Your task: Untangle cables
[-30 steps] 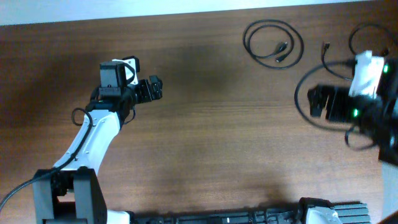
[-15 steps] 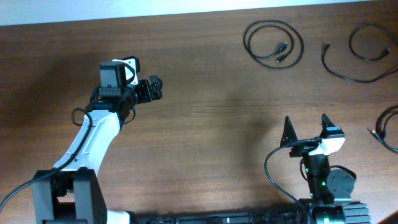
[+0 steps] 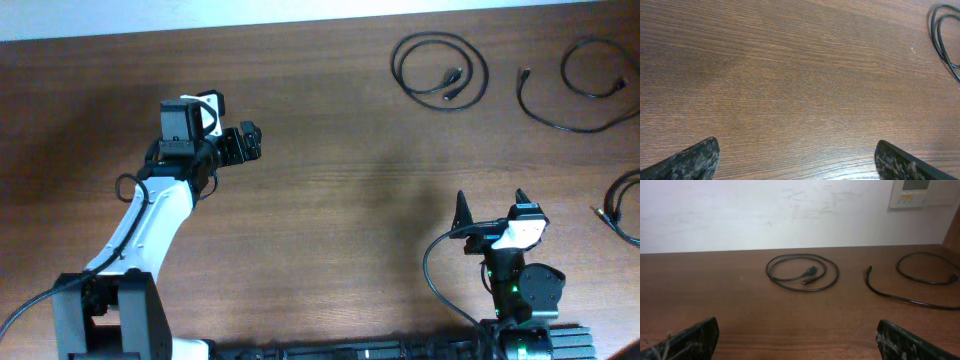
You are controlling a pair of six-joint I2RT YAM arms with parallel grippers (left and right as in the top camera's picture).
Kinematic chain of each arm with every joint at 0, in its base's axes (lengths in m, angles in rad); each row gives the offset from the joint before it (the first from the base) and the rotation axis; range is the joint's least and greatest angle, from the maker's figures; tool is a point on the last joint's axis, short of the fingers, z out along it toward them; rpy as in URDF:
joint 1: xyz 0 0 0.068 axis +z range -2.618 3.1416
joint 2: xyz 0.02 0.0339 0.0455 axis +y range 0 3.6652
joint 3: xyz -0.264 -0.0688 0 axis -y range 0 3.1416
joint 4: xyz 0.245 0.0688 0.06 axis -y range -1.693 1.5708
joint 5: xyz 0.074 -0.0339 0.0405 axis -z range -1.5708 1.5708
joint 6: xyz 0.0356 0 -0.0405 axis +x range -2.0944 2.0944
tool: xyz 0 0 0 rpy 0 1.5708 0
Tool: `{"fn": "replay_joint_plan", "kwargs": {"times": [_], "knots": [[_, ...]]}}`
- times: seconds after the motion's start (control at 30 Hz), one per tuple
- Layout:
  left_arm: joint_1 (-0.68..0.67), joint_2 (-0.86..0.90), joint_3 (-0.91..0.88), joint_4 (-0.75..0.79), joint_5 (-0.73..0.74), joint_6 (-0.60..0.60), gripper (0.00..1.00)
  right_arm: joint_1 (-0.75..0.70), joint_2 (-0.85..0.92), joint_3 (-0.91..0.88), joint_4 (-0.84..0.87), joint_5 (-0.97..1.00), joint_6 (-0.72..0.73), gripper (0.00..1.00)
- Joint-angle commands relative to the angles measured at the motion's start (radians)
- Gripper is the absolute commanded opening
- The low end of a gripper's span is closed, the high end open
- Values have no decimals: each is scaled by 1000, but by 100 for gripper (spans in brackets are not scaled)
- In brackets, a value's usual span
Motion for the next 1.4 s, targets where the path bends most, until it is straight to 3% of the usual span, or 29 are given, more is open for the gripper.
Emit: {"fn": "replay_joint_plan", "kwargs": {"times": [0.0,0.37,0.5,0.57,0.7,0.77,0.8,0.87,1.0,1.37], "knots": [[6,-13,4,-1,5,-9,99,6,-11,-5,-7,6,-6,98],[6,-13,4,-2,5,-9,99,6,-11,-5,-7,6,-6,99],[-16,-56,-27,-40,-143,-8,99,6,-11,-5,-7,6,-6,99],[-48,-144,-145,18,-214,-8,99,6,-11,-5,-7,6,-6,99],[-59,-505,-660,470,-232,-9,99,6,-11,-5,-7,6,-6,99],[-53,-710,-843,553,-256,-9,99,6,-11,-5,-7,6,-6,99],[-19,-858,-924,544,-253,-9,99,6,-11,-5,-7,6,-6,99],[44,-993,-969,500,-222,-9,99,6,-11,-5,-7,6,-6,99],[104,-1253,-977,161,-201,-9,99,6,-11,-5,-7,6,-6,99],[96,-1484,-981,145,-158,209,99,6,-11,-5,-7,6,-6,99]]}}
